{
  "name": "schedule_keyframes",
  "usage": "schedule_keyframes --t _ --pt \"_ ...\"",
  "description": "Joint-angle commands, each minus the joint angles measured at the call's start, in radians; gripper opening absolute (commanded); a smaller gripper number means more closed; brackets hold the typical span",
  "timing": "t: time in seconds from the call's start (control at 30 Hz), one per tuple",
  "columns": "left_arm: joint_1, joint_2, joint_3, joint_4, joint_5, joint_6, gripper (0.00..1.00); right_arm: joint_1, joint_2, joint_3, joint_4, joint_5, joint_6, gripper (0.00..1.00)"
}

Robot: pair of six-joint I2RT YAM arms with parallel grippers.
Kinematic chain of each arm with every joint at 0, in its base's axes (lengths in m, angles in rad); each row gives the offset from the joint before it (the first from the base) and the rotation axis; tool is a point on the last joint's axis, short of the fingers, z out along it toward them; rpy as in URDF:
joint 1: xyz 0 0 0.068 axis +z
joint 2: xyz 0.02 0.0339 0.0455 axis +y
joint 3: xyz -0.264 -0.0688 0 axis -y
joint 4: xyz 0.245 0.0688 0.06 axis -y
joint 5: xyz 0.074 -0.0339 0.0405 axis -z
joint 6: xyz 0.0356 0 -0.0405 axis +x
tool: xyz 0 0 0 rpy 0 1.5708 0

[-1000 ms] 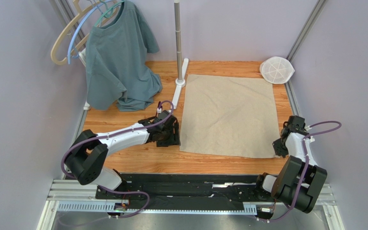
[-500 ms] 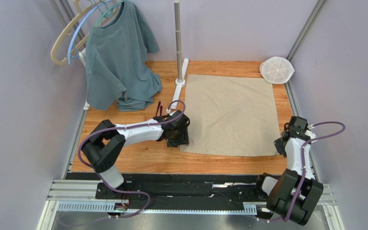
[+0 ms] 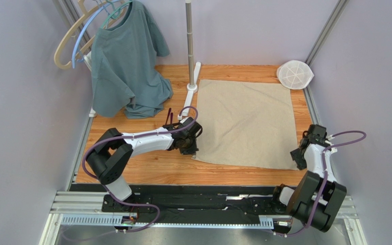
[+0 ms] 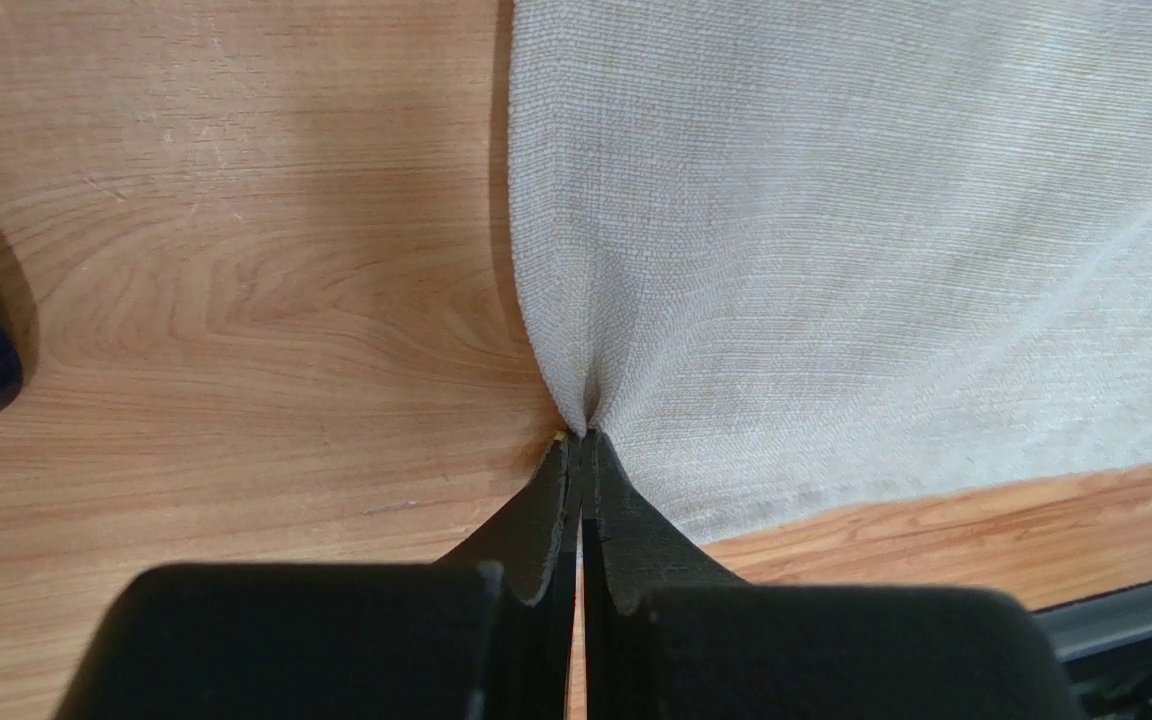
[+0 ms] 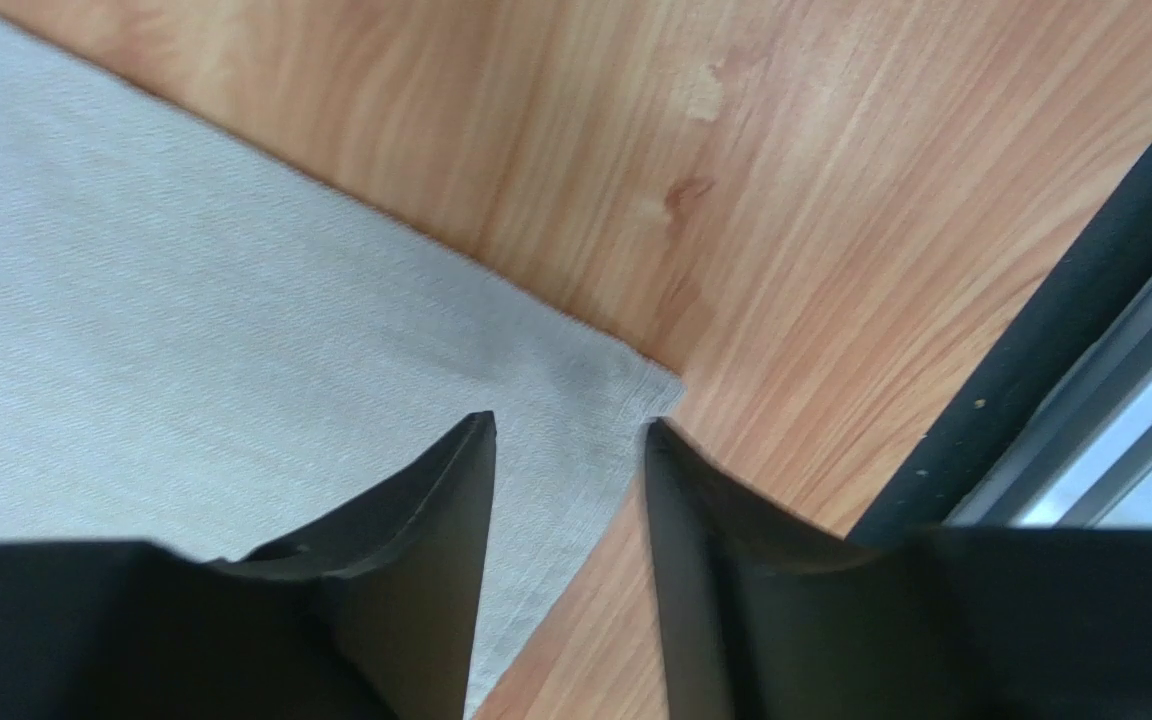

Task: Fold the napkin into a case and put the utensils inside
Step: Pick up the flattened napkin from the center of the board.

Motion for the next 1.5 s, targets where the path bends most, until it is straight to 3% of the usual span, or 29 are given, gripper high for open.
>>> schedule_keyframes --t 0.0,0.3,0.47,0.7,0.8,0.83,0.87,0.9,1.13,1.27,1.47 --pt "-0.002 -0.058 0.002 0.016 -0.001 0.046 0.00 -0.065 0.072 0.021 0.026 -0.001 0.008 0.49" --pt "-0.003 -0.074 0.002 0.031 0.025 0.055 0.00 -0.068 0.072 -0.004 0.038 -0.030 0.003 0.49" --pt "-0.002 -0.094 -0.016 0.036 0.013 0.058 0.00 -0.070 0.123 0.003 0.024 -0.012 0.023 0.58" --pt "-0.002 -0.103 -0.007 0.054 0.036 0.045 0.00 -0.068 0.172 -0.010 0.024 0.004 0.067 0.58" --pt "-0.002 -0.103 -0.007 0.070 0.037 0.042 0.00 -0.070 0.211 -0.020 0.061 0.013 0.075 0.50" --pt "-0.002 -0.103 -0.007 0.074 0.039 0.043 0.00 -0.068 0.218 -0.028 0.071 -0.013 0.071 0.43" --pt "-0.002 -0.108 -0.009 0.073 0.040 0.049 0.00 -0.068 0.218 -0.034 0.082 -0.027 0.067 0.27" --pt "-0.002 -0.114 -0.012 0.074 0.039 0.057 0.00 -0.070 0.210 -0.040 0.096 -0.030 0.069 0.21" --pt "-0.003 -0.196 -0.028 0.097 0.017 0.135 0.00 -0.068 -0.010 -0.033 0.026 -0.031 0.047 0.00" --pt "-0.002 -0.279 0.008 0.120 0.028 0.236 0.00 -0.067 -0.222 0.042 -0.033 -0.114 -0.024 0.00" --pt "-0.002 -0.426 0.189 0.053 0.060 0.400 0.00 -0.068 -0.438 0.355 -0.189 -0.180 -0.106 0.00"
